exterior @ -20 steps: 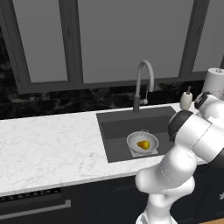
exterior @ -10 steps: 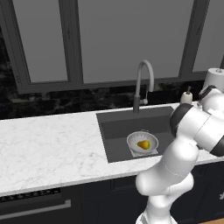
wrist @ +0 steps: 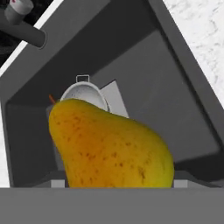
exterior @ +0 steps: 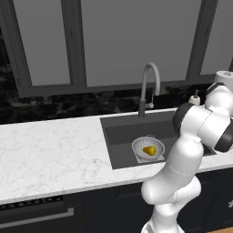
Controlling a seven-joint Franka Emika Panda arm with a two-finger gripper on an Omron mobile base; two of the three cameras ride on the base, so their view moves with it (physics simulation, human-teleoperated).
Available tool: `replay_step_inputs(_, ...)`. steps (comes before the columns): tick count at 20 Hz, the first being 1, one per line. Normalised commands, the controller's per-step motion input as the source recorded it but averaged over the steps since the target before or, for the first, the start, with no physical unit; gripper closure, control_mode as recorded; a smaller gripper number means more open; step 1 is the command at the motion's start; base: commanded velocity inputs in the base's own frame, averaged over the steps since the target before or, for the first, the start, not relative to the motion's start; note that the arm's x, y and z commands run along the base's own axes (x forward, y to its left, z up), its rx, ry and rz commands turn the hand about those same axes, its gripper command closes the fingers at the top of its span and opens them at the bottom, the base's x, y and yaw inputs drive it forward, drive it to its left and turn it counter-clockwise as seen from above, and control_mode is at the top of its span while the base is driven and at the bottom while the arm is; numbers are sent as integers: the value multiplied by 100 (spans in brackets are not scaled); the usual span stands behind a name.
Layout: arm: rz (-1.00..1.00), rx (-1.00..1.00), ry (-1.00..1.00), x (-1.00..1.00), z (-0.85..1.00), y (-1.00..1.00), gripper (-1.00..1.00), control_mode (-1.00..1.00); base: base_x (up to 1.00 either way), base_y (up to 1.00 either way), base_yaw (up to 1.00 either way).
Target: Put the colander in the sink, put the pear, pear in the colander, and turn on the sink faucet and pour water over the colander.
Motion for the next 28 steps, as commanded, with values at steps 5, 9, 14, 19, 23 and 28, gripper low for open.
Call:
replay_step_inputs(5, -5, -2, 0, 29, -19, 98, 100, -100, 0, 0, 0)
replay_step_inputs(9, -12, -3, 0, 5, -36, 71, 100, -100, 0, 0, 0)
replay_step_inputs(14, -9, 0, 0, 0, -35, 21, 100, -100, 0, 0, 0)
replay_step_inputs(19, -1, 0, 2, 7, -42, 8, 100, -100, 0, 0, 0)
replay_step_inputs(23, 0, 0, 1, 19, -33, 17, 100, -100, 0, 0, 0)
replay_step_inputs(28, 2, 0, 0, 33, -20, 27, 100, -100, 0, 0, 0)
